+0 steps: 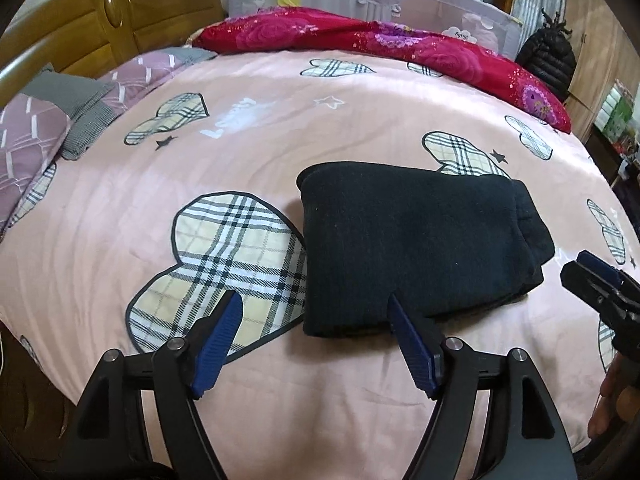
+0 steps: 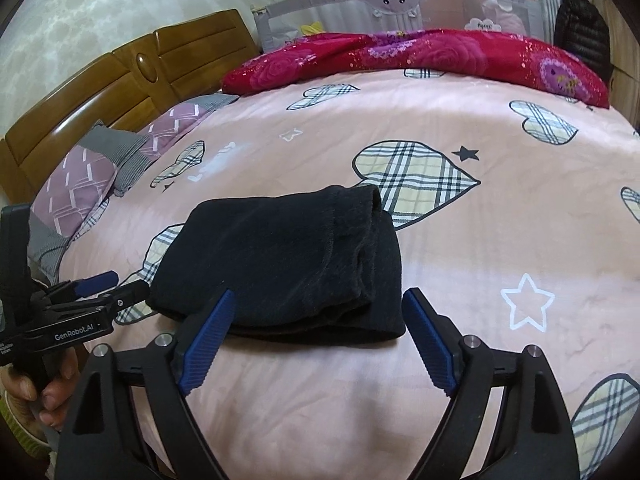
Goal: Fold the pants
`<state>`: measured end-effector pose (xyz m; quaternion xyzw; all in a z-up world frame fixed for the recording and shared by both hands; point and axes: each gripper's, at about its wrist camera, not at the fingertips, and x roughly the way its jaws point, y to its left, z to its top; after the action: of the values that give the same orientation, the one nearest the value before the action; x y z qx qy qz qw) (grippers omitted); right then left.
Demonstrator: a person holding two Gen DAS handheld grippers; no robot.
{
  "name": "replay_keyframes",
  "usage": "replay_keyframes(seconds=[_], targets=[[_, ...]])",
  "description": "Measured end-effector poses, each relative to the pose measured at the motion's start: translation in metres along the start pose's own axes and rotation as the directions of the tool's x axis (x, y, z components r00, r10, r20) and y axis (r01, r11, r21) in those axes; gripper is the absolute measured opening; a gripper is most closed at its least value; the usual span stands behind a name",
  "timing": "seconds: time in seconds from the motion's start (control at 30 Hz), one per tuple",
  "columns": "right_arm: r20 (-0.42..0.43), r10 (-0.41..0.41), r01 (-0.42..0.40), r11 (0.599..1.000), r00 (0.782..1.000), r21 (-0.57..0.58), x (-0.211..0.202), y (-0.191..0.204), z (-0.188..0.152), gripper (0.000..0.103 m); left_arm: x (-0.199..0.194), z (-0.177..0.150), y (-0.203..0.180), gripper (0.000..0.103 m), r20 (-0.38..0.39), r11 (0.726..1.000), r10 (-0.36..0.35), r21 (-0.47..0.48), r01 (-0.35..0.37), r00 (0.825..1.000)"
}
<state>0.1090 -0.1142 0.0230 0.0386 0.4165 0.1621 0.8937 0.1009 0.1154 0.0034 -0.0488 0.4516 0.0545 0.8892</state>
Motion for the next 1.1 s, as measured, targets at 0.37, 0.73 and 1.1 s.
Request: replay_keyframes(seconds=[0.37,0.73,1.1], targets=[[0.061,-0.031,0.036,0.996,0.998,-0.087,-0.018,0.022,-0.012,0.087,-0.03,-0.01,-0.001,0.078,0.062,1.0,0.024,0.011,-0.024,0.998],[0.082,-0.04,0.05,0.991,0.996,-0.124,-0.026,0.04,-0.02,0.089,-0.041,-0.018,-0.002,0.081,0.064,0.999,0.023,0.03,-0.025,0.998],[0.112,-0.073,0.089,0.985,0.991,-0.147,-0.027,0.047,-0.026,0.09,-0.036,-0.024,-0.004,0.082,0.072,0.997,0.05,0.057,-0.054,0.996]])
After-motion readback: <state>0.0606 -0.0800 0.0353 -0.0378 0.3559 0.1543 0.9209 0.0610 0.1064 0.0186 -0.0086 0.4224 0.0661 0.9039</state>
